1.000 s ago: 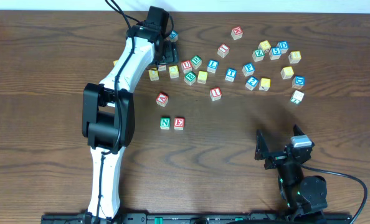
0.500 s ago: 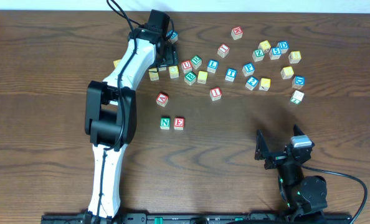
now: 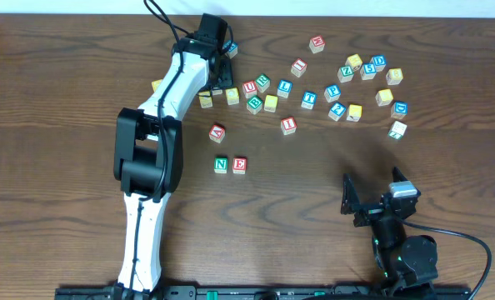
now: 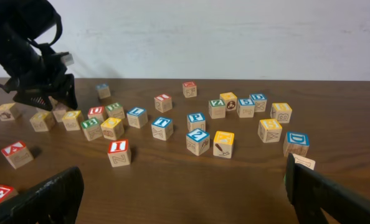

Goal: Spell out NEURIPS
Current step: 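Lower the left gripper and grasp the red U block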

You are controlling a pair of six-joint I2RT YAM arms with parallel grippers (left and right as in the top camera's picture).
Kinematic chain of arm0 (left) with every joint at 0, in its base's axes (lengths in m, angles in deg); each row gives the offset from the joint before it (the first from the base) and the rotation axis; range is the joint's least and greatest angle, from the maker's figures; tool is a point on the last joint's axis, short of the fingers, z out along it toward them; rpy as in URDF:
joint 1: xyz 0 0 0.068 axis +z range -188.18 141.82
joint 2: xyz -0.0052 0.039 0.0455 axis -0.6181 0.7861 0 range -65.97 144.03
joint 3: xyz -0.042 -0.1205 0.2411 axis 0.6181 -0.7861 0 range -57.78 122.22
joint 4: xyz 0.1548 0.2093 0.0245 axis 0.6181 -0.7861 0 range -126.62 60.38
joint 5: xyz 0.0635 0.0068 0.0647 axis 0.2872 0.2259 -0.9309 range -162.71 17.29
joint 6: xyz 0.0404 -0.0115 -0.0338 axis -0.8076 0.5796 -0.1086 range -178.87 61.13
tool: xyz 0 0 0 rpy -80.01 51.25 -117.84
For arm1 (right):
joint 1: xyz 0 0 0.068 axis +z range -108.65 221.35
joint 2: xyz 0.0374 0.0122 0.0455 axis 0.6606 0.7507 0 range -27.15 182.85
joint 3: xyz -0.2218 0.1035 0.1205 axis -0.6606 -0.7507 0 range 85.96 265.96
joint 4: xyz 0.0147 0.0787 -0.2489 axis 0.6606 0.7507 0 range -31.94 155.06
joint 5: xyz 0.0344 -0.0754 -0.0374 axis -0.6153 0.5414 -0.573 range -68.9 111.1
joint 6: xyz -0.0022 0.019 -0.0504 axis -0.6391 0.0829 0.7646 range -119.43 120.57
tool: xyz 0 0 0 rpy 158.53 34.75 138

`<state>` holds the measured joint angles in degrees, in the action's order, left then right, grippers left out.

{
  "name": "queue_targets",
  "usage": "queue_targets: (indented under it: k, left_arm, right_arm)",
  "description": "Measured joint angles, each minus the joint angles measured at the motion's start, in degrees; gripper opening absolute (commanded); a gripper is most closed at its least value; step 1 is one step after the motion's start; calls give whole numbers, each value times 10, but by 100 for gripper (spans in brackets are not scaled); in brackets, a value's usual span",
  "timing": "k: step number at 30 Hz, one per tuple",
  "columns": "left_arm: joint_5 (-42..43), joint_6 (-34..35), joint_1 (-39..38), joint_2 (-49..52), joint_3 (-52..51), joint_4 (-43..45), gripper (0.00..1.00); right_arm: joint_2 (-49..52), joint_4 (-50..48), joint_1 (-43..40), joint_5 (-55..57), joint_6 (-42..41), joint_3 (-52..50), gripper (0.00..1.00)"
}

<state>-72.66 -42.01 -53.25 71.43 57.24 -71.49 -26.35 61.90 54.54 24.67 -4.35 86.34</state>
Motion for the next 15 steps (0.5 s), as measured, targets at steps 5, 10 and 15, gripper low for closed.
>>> queue_targets:
  k: [5,10,15]
  left_arm:
    - [0,2,-6,0,0,-14,62]
    - [0,9,-17,0,0,-17,63]
    - [0,9,-24,0,0,-12,62]
  right_arm:
    - [0,0,0,0,0,0,99]
    - [0,0,0,0,0,0,99]
    - [0,0,0,0,0,0,99]
